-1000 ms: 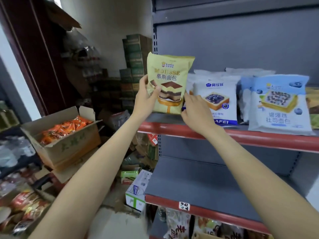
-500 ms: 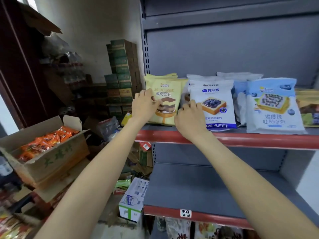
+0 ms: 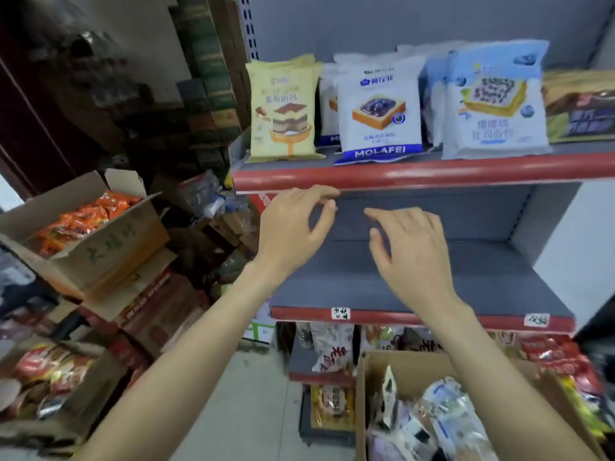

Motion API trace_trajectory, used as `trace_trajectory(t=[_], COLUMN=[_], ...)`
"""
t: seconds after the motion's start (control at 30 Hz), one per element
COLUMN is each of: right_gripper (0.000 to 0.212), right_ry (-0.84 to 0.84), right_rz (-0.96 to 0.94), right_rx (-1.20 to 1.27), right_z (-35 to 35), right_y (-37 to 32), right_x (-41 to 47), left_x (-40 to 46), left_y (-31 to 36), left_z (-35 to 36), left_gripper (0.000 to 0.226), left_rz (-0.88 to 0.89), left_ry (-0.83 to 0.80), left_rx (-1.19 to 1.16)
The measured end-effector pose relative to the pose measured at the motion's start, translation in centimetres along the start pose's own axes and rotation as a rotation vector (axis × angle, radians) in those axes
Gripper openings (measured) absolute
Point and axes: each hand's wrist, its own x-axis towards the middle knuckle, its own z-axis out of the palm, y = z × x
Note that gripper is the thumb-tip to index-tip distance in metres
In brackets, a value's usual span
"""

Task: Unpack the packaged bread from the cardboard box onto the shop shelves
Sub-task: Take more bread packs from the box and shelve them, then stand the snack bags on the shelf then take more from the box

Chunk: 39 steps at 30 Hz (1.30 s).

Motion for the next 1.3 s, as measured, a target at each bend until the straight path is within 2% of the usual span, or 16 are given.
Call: trace_trajectory(t=[0.1, 0.2, 0.3, 0.37, 0.47, 0.63, 0.77, 0.83, 0.93, 1.03, 1.17, 1.3], right_gripper=[0.025, 0.024, 0.027, 0.029, 0.031, 0.036, 0.036, 0.036, 0.036, 0.035, 0.037, 0.038], right_ry=[-0.301, -0.751, -1.093, -1.207, -1.247, -1.231, -1.2, -1.18, -1.144, -1.156, -1.204, -1.192], right_rz=[0.095, 0.288, 0.384, 0.421, 0.453, 0.603, 0.769, 0.825, 0.907, 0.963, 0.987, 0.937], right_rx=[0.013, 0.041, 0.055, 0.073, 0.051, 0.064, 0.077, 0.052, 0.011, -0.007, -0.003, 0.022], right_z=[-1.5, -3.2, -3.9, -4.0, -4.0, -3.8, -3.9, -3.8, -3.4, -2.6, -0.5, 3.5], right_y=[2.7, 5.6, 8.9, 10.4, 12.0, 13.1, 12.9, 12.8, 12.9, 13.7, 16.5, 20.7], right_x=[-7.5, -15.1, -22.6, -27.0, -32.4, -38.3, -41.4, -42.3, -43.7, -45.0, -46.2, -46.8], left_x=[-5.6, -11.9, -18.3, -22.5, -27.8, -33.4, -36.7, -37.6, -38.3, -39.2, -39.6, -39.8], left_y=[2.8, 5.1, 6.8, 7.3, 7.5, 7.7, 8.2, 9.3, 11.4, 12.6, 12.6, 11.3], left_z=[2.0, 4.5, 7.2, 9.2, 12.1, 16.4, 18.8, 19.3, 19.1, 19.5, 21.9, 26.0], left_gripper=[0.028, 0.03, 0.023, 0.018, 0.031, 0.052, 0.046, 0.044, 0.04, 0.037, 0.037, 0.036], left_rz=[-0.018, -0.161, -0.415, -0.629, -0.851, -1.143, -1.146, -1.107, -0.868, -0.719, -0.762, -0.854], left_ry=[-0.095, -0.275, -0.598, -0.78, -0.905, -0.965, -1.015, -0.969, -0.818, -0.851, -1.0, -1.016], left_rx=[-0.065, -0.088, -0.102, -0.161, -0.171, -0.173, -0.122, -0.063, -0.039, -0.106, -0.138, -0.146])
